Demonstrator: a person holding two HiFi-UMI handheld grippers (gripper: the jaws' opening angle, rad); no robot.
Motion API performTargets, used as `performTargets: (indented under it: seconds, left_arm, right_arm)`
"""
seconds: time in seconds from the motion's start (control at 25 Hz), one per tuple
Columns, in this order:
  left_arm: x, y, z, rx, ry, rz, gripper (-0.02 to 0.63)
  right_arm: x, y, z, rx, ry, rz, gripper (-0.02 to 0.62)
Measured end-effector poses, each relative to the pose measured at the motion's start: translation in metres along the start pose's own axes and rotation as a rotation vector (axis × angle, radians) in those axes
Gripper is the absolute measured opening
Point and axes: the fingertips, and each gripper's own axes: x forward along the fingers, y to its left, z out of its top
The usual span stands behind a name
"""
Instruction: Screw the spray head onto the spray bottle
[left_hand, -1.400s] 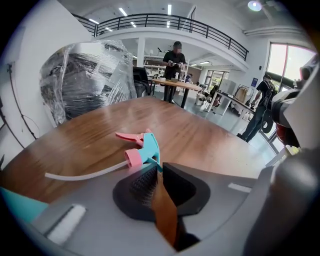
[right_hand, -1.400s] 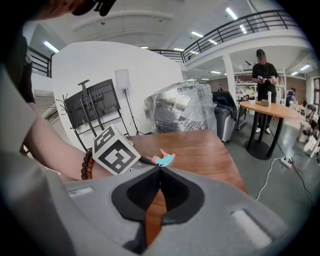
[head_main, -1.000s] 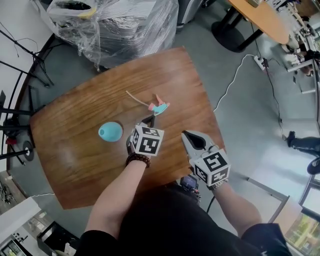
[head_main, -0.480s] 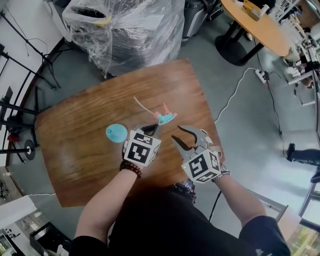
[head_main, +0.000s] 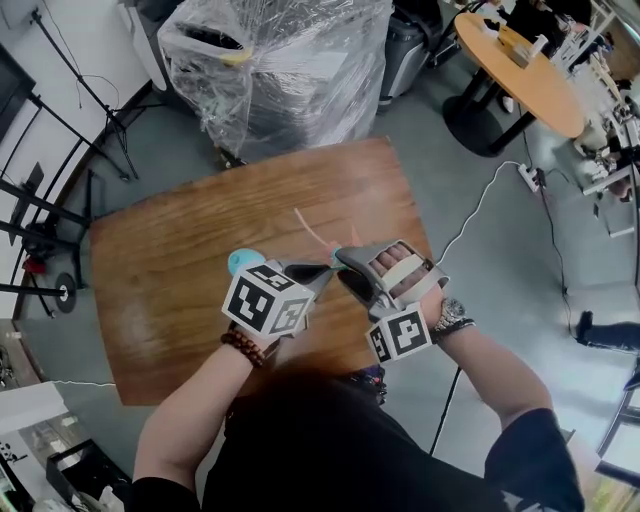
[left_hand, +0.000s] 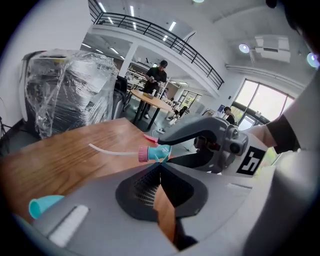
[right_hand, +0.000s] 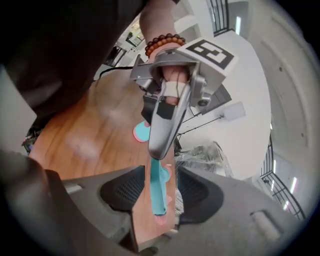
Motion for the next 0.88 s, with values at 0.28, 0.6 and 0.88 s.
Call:
performTargets:
  seconds: [0.28,0.6,0.88]
  left_arm:
    - [-0.017,-0.021,0.0,0.001,0.004,-0.079,0.02]
    - [-0.035,-0.032,-0.007,0.001,-0.014,-0.135,0.02]
    - [-0.063,-0.029,-0.006,0.031,-0.092,-0.153,0.094]
  right_arm:
    - [0.0,0.0,0.007,-0.167,-0.004,0.022,0.187]
    - [-0.007,-0.001,0.028,-0.232,-0.024,0.015,0.123]
    - [-0.009,-0.004,0.049,-0.186,0.002,0.083,0.12]
